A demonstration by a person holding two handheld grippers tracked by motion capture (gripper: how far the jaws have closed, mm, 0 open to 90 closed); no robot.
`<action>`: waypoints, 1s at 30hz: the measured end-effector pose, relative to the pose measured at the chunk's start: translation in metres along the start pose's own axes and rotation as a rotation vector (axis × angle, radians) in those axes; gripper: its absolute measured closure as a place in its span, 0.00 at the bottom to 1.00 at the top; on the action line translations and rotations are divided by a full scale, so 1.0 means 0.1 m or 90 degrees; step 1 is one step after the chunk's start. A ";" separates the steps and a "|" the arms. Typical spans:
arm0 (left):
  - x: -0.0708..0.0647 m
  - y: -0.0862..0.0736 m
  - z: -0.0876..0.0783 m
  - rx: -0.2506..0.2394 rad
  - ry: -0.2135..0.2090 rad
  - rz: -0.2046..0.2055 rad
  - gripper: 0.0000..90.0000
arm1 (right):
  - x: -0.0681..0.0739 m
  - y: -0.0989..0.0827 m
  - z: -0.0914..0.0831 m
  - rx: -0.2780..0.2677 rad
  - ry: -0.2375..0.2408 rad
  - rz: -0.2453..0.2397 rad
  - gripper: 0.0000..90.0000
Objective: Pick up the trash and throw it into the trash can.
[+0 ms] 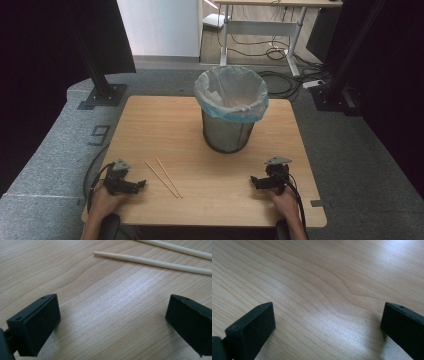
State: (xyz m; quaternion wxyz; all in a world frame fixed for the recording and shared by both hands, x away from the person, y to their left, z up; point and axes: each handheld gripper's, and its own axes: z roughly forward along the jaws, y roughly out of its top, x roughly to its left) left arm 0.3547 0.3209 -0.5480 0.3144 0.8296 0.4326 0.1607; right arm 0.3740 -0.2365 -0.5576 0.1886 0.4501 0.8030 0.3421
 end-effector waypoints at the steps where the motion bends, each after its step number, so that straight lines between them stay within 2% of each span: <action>1: 0.00 0.00 0.00 0.000 0.000 0.000 0.00 | 0.00 0.00 0.00 0.000 0.000 0.000 0.00; 21: 0.00 -0.02 -0.02 0.000 -0.004 0.003 0.00 | 0.03 -0.01 -0.01 -0.001 -0.002 0.001 0.00; 27: -0.06 0.01 -0.03 0.016 0.018 -0.023 0.01 | 0.05 -0.01 -0.01 0.000 -0.003 0.003 0.00; 30: -0.09 0.06 -0.05 0.007 0.019 -0.031 0.01 | 0.06 -0.02 -0.02 0.000 -0.004 0.004 0.00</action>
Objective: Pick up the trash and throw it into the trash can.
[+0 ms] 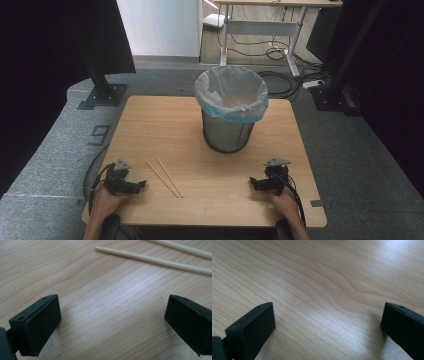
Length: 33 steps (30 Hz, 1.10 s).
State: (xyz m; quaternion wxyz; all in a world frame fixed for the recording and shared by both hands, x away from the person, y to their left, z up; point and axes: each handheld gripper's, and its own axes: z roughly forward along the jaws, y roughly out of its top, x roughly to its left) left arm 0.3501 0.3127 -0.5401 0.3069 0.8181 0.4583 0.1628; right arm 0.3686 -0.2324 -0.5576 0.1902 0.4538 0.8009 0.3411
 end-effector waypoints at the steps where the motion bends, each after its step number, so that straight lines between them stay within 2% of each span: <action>1: -0.01 0.02 -0.01 -0.005 -0.001 -0.004 0.01 | 0.01 0.00 0.00 0.000 0.000 0.001 0.00; 6: -0.09 0.15 0.01 -0.019 -0.008 -0.012 0.01 | 0.02 -0.01 -0.01 0.000 0.002 -0.002 0.00; 7: -0.16 0.22 0.04 -0.024 -0.011 -0.012 0.01 | 0.02 -0.01 -0.01 0.000 0.002 -0.002 0.00; 9: -0.19 0.26 0.07 -0.025 -0.015 -0.012 0.01 | 0.02 -0.01 -0.01 0.000 0.002 -0.001 0.00; 13: -0.35 0.39 0.21 -0.018 -0.010 -0.003 0.01 | 0.03 -0.01 -0.01 0.000 0.002 -0.002 0.00; 17: -0.43 0.42 0.31 -0.013 -0.004 -0.012 0.00 | 0.03 -0.01 -0.01 0.000 0.001 -0.002 0.00; 19: -0.45 0.40 0.34 -0.005 0.010 -0.015 0.00 | 0.03 -0.01 -0.01 0.000 0.001 -0.002 0.00; 23: -0.44 0.36 0.36 0.012 0.030 -0.012 0.01 | 0.04 -0.01 -0.01 0.000 0.002 -0.002 0.00; 25: -0.42 0.35 0.36 0.012 0.030 -0.014 0.04 | 0.04 -0.01 -0.01 0.000 0.002 -0.002 0.00; 29: -0.32 0.32 0.28 0.008 0.023 -0.016 0.22 | 0.04 -0.02 -0.02 0.000 0.003 -0.002 0.00; 32: -0.15 0.27 0.19 0.006 0.024 -0.019 0.41 | 0.04 -0.02 -0.02 0.000 0.003 -0.003 0.00; 33: -0.15 0.27 0.19 0.006 0.024 -0.019 0.47 | 0.04 -0.02 -0.02 0.000 0.003 -0.003 0.00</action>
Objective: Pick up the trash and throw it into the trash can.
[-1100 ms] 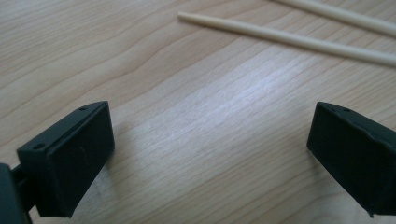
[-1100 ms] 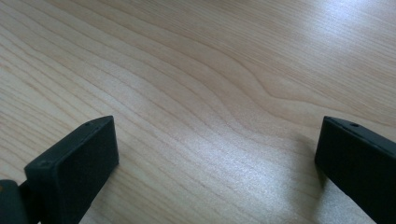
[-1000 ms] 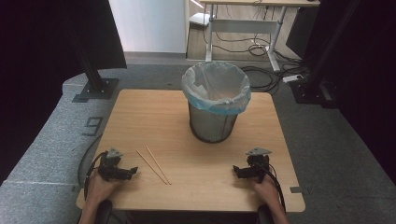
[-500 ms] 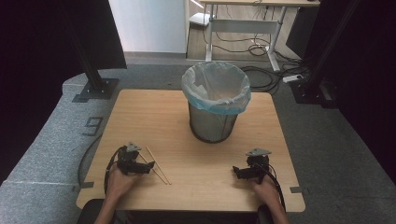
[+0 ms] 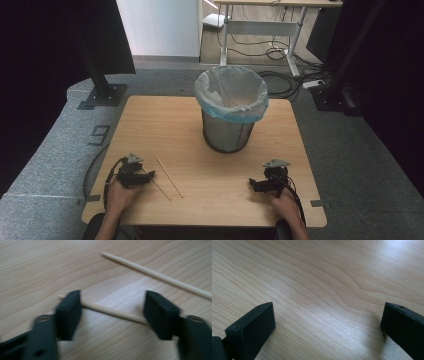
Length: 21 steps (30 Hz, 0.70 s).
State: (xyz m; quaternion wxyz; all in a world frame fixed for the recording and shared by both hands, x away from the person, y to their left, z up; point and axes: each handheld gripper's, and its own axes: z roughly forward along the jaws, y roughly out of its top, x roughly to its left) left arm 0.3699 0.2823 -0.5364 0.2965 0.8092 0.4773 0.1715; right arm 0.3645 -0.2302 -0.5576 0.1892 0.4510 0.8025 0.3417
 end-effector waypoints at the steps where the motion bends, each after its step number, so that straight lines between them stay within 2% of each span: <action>1: 0.05 -0.01 -0.01 0.000 0.002 -0.003 0.52 | 0.00 0.00 0.00 0.000 0.000 0.000 0.00; 2: 0.09 -0.01 -0.03 -0.001 0.002 -0.005 0.58 | 0.00 0.00 0.00 0.000 0.000 0.000 0.00; 3: 0.14 -0.02 -0.03 -0.002 0.002 -0.007 0.58 | 0.00 0.00 0.00 0.000 0.000 0.000 0.00; 4: 0.20 -0.02 -0.04 -0.003 0.005 -0.013 0.66 | 0.00 0.00 0.00 0.000 0.000 0.000 0.00; 5: 0.28 -0.01 -0.03 -0.006 0.007 -0.021 0.69 | 0.00 0.00 0.00 0.000 0.000 0.000 0.00; 9: 0.43 0.03 0.02 -0.015 0.006 -0.033 0.80 | 0.00 0.00 0.00 0.000 0.000 0.000 0.00; 10: 0.43 0.03 0.02 -0.015 0.006 -0.033 0.83 | 0.00 0.00 0.00 0.000 0.000 0.000 0.00; 12: 0.53 0.11 0.09 -0.020 0.003 -0.038 0.88 | 0.00 0.00 0.00 0.000 0.000 0.000 0.00; 13: 0.53 0.11 0.09 -0.020 0.003 -0.038 0.90 | 0.00 0.00 0.00 0.000 0.000 0.000 0.00; 16: 0.65 0.23 0.21 -0.032 -0.002 -0.053 0.94 | 0.00 0.00 0.00 0.000 0.000 0.000 0.00; 18: 0.67 0.26 0.24 -0.034 -0.004 -0.054 0.94 | 0.00 0.00 0.00 0.000 0.000 0.000 0.00; 19: 0.69 0.32 0.28 -0.033 -0.012 -0.057 0.87 | 0.00 0.00 0.00 0.000 0.000 0.000 0.00; 20: 0.69 0.32 0.28 -0.033 -0.012 -0.057 0.78 | 0.00 0.00 0.00 0.000 0.000 0.000 0.00; 21: 0.70 0.37 0.29 -0.019 -0.004 -0.051 0.67 | 0.00 0.00 0.00 0.000 0.000 0.000 0.00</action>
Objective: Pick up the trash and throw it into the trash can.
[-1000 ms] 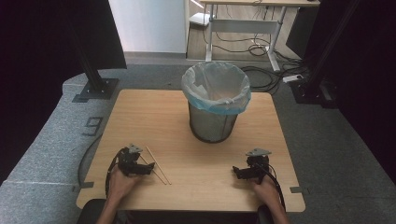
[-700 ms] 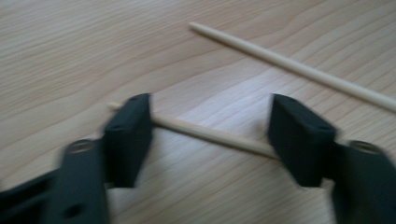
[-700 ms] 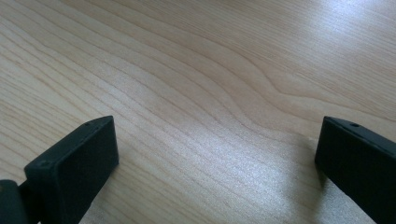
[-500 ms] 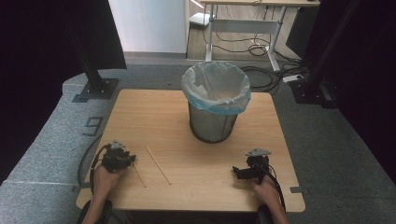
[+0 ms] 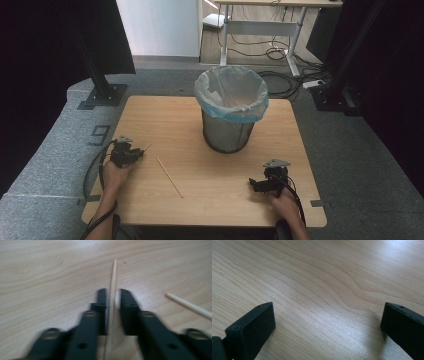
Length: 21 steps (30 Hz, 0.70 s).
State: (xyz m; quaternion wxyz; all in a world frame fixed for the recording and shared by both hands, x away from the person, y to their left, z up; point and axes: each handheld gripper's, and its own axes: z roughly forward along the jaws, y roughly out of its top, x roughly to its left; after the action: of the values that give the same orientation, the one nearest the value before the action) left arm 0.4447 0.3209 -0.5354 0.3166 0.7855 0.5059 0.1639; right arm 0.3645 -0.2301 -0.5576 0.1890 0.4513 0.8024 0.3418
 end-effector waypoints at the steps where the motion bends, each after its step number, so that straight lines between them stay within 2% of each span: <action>1: 0.00 0.00 0.00 0.000 0.000 0.000 0.60 | 0.00 0.00 0.00 0.000 0.000 0.000 0.00; 2: 0.00 -0.01 -0.03 0.014 0.003 0.022 0.55 | 0.00 0.00 0.00 0.000 0.001 0.000 0.00; 4: 0.03 -0.07 -0.09 0.024 0.009 0.037 0.50 | 0.00 0.00 0.00 0.000 0.001 -0.001 0.00; 6: 0.04 -0.12 -0.13 0.024 0.004 0.035 0.48 | 0.00 0.00 0.00 0.000 0.001 -0.001 0.00; 8: 0.08 -0.31 -0.29 0.017 -0.007 0.032 0.47 | 0.00 0.00 0.00 0.000 0.002 -0.002 0.00; 9: 0.08 -0.31 -0.29 0.017 -0.007 0.032 0.47 | 0.00 0.00 0.00 0.000 0.002 -0.002 0.00; 10: 0.08 -0.38 -0.34 0.015 -0.010 0.034 0.47 | 0.00 0.00 0.00 0.000 0.001 -0.002 0.00; 11: 0.06 -0.51 -0.44 0.008 -0.015 0.044 0.48 | 0.00 0.00 0.00 0.000 0.002 -0.002 0.00; 12: 0.04 -0.57 -0.49 0.007 -0.007 0.060 0.50 | 0.00 0.00 0.00 0.000 0.002 -0.002 0.00; 14: 0.03 -0.61 -0.53 0.003 -0.011 0.062 0.61 | 0.00 0.00 0.00 0.000 0.002 -0.002 0.00; 15: 0.03 -0.65 -0.56 0.001 -0.009 0.061 0.61 | 0.00 0.00 0.00 0.000 0.002 -0.002 0.00; 16: 0.03 -0.68 -0.59 -0.001 -0.013 0.063 0.77 | 0.00 0.00 0.00 0.000 0.002 -0.002 0.00; 18: 0.03 -0.68 -0.59 -0.002 -0.015 0.062 0.94 | 0.00 0.00 0.00 0.000 0.002 -0.002 0.00; 21: 0.01 -0.63 -0.56 0.005 -0.007 0.070 0.95 | 0.00 0.00 0.00 0.000 0.002 -0.002 0.00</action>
State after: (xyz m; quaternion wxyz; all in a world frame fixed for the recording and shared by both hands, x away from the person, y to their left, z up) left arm 0.3691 0.3588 -0.5352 0.3065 0.8144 0.4607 0.1746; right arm 0.3641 -0.2300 -0.5576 0.1884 0.4498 0.8032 0.3421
